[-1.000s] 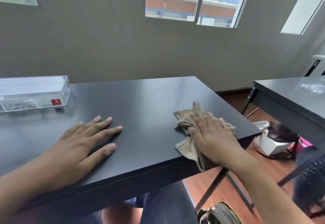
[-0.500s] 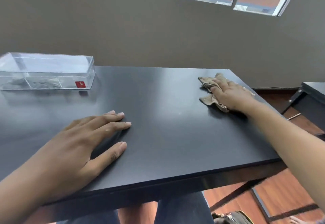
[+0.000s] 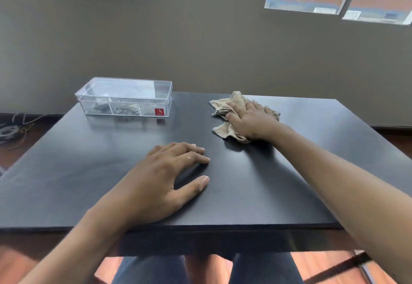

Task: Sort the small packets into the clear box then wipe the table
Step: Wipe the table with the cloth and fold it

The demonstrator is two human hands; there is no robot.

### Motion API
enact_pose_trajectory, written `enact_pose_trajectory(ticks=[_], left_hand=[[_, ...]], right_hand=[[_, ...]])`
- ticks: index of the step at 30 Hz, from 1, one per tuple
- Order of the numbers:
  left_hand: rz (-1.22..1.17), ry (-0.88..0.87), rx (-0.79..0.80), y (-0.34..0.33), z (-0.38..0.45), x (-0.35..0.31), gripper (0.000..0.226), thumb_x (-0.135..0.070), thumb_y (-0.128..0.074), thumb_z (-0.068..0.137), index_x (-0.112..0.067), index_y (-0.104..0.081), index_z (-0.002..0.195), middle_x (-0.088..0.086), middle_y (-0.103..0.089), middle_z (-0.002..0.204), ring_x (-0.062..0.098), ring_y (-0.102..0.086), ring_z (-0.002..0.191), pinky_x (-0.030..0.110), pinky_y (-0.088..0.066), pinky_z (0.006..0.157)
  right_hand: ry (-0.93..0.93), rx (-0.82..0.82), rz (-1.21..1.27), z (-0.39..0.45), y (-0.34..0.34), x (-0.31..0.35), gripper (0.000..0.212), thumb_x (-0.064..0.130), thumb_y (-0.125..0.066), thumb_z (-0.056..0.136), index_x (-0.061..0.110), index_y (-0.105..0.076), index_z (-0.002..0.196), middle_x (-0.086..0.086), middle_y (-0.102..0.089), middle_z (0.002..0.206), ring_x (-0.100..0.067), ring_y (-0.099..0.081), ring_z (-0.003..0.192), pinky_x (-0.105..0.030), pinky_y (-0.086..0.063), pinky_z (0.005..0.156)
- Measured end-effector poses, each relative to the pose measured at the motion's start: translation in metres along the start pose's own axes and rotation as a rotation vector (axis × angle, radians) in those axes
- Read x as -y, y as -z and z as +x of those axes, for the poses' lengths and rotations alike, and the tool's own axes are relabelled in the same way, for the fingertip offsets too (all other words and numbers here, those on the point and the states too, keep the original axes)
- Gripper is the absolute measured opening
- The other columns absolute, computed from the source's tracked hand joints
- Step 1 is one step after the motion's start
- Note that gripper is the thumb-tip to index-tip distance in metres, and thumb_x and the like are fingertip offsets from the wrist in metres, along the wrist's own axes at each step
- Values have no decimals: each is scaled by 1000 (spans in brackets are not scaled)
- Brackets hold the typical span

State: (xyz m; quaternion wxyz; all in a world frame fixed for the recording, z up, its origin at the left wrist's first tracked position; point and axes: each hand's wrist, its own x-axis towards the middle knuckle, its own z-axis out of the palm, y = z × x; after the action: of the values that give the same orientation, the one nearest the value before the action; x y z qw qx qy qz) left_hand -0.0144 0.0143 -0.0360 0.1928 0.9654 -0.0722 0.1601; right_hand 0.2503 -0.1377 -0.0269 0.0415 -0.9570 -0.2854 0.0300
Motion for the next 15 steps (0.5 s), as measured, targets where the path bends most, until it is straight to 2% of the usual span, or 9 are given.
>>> enact_pose_trajectory(ticks=[4,7,10,15], left_hand=[[-8,9,-19,2,0,-2,35,-56,-55,96,-37,-67,122,-26,-59,130,-3,-52,128,29,-36,111],[-11,22,-8,4,-1,-4,34,-53,-56,96,-36,-66,124,-25,-59,131,-2,-52,128,30,-36,111],[-15,32,37,4,-4,-3,35,-54,-52,98,-38,-62,128,-27,-54,136,-4,-46,132,32,-33,114],[0,20,60,1,-3,-2,38,-55,-47,100,-40,-58,132,-28,-49,140,-4,-43,133,29,-29,115]], right_hand=[[83,1,-5,-30,-6,12,61,64,-21,98,50,-14,157,-4,-8,171,-25,-5,157,-51,-1,125],[182,-10,16,-67,-6,14,57,62,-21,100,54,-12,156,2,-8,171,-20,-3,158,-47,1,125],[272,-12,20,-115,-6,-13,55,66,-17,99,61,-7,153,12,-8,170,-11,-1,157,-42,0,126],[123,12,18,-153,-5,-93,62,79,-7,87,68,-6,148,14,-16,169,-8,-6,156,-43,-7,127]])
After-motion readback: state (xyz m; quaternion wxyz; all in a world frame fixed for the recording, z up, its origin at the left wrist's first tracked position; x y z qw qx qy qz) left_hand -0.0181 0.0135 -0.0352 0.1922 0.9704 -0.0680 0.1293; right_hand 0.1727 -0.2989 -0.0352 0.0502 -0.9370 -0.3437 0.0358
